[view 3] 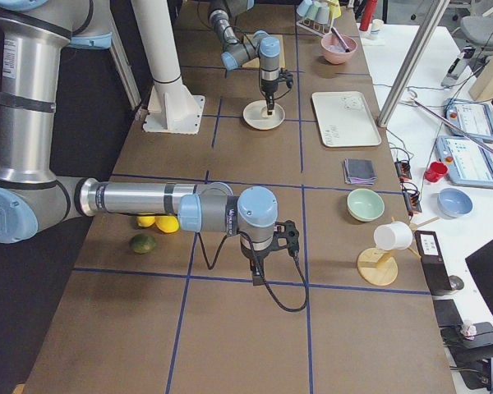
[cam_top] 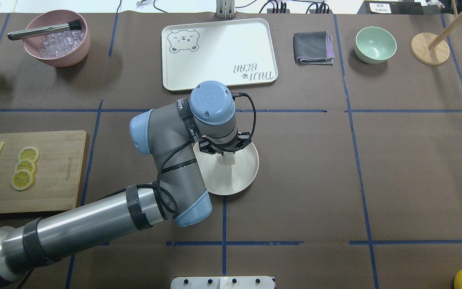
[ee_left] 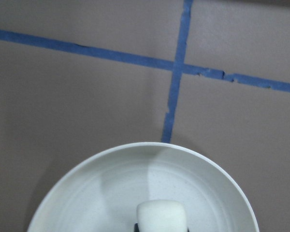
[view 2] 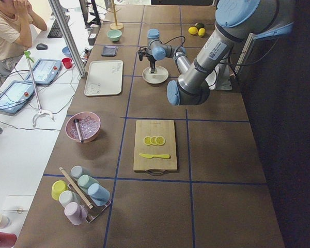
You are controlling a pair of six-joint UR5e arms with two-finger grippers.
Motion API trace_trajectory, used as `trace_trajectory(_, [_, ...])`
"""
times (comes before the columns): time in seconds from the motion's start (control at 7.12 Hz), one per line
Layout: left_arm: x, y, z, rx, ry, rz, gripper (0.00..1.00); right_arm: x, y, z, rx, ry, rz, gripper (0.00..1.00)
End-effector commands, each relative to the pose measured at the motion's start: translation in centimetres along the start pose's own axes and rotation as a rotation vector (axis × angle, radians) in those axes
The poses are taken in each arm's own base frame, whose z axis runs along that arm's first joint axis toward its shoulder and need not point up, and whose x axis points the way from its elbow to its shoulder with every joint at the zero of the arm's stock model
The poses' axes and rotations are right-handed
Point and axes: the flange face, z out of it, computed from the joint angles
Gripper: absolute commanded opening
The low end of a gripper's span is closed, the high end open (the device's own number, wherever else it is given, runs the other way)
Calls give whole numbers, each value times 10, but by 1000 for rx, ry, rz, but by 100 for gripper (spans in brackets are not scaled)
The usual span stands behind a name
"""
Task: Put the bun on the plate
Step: 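Carry the bun with the left gripper over the white plate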
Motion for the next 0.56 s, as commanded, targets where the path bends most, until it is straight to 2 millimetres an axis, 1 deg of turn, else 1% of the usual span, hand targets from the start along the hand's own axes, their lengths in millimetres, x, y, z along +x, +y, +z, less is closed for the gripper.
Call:
trace_trajectory(0.0, [-3,6,11,-6,-9,3,78,-1,0,0,1,-1,-1,100])
trace_trajectory(0.14, [-3,5,8,-3,-8,4,99,-1,0,0,1,-3,-1,100])
trace_trajectory(0.28, [-5,-1,-7,7,10,4,99,-1,0,0,1,-3,-1,100])
trace_trajectory(0.42, [-35,-9,-29,19,9,55,99,-1,0,0,1,-3,-1,100])
